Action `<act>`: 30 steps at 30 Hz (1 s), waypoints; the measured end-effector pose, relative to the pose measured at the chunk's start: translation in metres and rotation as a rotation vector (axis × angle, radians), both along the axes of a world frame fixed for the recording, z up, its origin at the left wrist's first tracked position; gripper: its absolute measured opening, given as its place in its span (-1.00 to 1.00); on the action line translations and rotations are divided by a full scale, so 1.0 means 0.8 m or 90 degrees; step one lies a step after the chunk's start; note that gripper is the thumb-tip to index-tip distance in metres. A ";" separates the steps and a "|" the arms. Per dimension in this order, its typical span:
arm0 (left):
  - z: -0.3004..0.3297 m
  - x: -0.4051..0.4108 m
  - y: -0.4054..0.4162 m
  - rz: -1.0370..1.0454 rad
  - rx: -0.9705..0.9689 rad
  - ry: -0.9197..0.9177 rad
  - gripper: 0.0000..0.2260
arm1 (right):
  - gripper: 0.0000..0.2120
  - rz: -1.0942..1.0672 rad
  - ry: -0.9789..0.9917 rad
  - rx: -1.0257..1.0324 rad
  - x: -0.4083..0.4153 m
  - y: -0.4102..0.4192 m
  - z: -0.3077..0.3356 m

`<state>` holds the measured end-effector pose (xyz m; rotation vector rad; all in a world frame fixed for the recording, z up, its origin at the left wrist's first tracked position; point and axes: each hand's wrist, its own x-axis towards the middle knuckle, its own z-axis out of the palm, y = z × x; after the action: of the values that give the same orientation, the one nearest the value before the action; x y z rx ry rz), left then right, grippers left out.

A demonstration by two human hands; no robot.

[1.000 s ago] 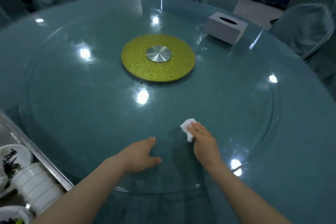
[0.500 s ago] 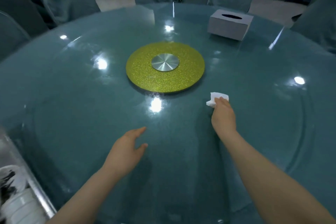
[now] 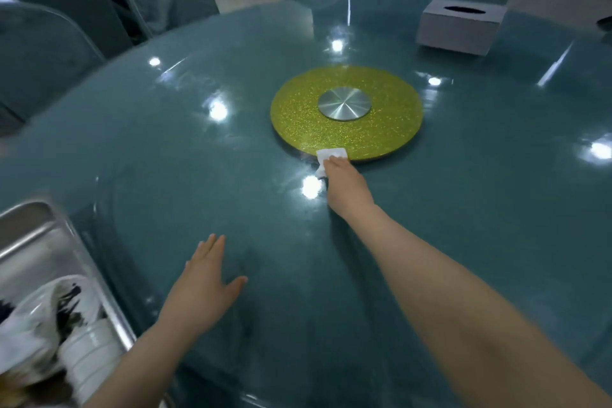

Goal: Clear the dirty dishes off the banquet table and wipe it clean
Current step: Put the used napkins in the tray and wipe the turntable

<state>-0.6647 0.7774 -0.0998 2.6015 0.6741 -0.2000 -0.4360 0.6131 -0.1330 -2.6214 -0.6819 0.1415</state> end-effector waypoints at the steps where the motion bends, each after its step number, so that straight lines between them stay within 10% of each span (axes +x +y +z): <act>1: 0.002 -0.003 0.002 0.002 0.004 -0.016 -0.30 | -0.60 0.018 -0.001 0.006 -0.008 0.011 -0.002; 30: 0.096 -0.166 -0.045 0.031 -0.139 -0.103 -0.62 | -0.51 0.209 0.074 -0.160 -0.301 -0.111 0.036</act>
<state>-0.7976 0.7415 -0.0231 2.3606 0.6211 -0.0431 -0.6768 0.5243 -0.1043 -2.6842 -1.1112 0.5026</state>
